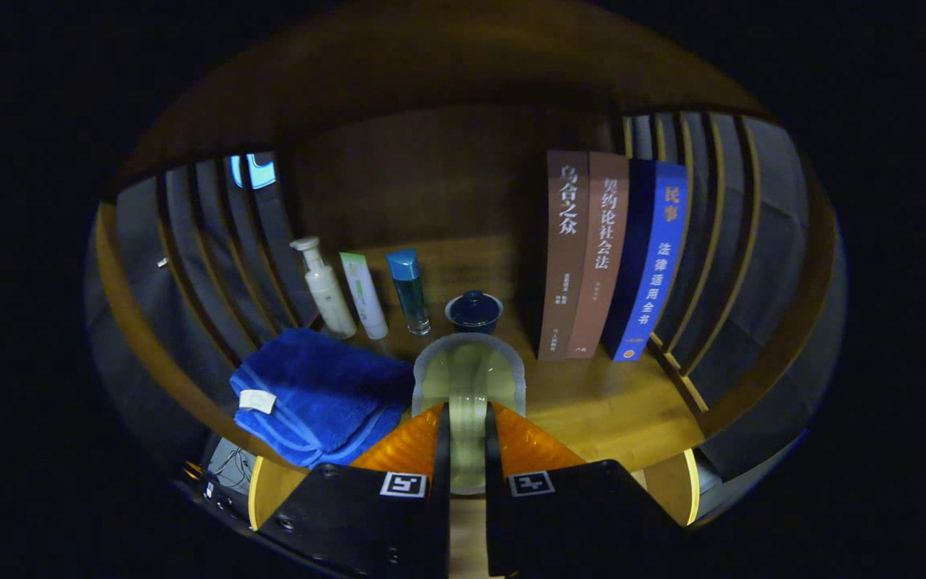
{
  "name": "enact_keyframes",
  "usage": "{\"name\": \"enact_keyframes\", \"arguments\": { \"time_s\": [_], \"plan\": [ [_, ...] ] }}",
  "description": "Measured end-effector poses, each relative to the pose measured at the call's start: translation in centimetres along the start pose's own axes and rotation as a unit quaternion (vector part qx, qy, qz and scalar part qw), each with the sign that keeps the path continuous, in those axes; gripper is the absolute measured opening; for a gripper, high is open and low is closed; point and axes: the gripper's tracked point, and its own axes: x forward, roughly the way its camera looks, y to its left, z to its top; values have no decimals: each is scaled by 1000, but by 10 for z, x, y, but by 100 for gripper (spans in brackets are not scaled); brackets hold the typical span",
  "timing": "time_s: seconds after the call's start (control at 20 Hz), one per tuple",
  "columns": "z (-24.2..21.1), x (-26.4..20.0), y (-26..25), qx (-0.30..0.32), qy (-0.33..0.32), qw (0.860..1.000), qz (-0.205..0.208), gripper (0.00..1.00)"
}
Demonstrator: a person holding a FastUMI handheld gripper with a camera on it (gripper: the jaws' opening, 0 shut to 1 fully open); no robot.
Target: Pull open the drawer, take out the items inside it, and place them on the countertop above the cabinet.
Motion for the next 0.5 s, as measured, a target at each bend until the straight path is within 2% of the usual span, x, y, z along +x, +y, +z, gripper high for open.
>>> {"name": "enact_keyframes", "arguments": {
  "time_s": [0.35, 0.5],
  "plan": [
    [-21, 55, -2, -1, 92, 996, -7, 23],
    [-23, 63, -1, -5, 99, 995, -7, 23]
  ]
}}
